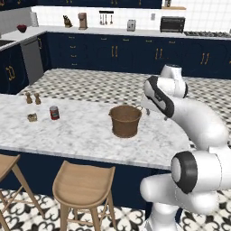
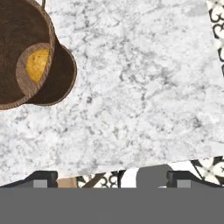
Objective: Open the cabinet, pick up the bread from the cabinet and place it in the basket. Then move the basket to the dining counter.
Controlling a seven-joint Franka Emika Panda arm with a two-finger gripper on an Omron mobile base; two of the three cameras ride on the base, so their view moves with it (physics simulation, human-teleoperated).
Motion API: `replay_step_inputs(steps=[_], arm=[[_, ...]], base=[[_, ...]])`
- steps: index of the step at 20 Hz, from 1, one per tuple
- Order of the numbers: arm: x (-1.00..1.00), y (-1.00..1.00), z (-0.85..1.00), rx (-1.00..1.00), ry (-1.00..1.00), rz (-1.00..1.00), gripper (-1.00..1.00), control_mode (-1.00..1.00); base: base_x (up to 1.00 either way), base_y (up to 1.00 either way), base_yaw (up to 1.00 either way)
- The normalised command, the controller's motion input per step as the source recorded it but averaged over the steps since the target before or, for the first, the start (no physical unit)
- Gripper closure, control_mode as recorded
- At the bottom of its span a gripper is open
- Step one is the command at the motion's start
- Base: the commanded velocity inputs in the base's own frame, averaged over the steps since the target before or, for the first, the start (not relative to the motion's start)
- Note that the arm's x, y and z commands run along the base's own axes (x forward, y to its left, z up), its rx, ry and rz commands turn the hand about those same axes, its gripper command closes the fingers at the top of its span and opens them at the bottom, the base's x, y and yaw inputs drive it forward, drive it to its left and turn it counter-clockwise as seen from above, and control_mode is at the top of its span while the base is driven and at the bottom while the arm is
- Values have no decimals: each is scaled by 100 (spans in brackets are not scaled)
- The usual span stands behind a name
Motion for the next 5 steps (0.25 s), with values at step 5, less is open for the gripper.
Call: replay_step_inputs(steps=[5], arm=[[-98,-18,51,-4,0,4,-100,-100]], base=[[0,0,0]])
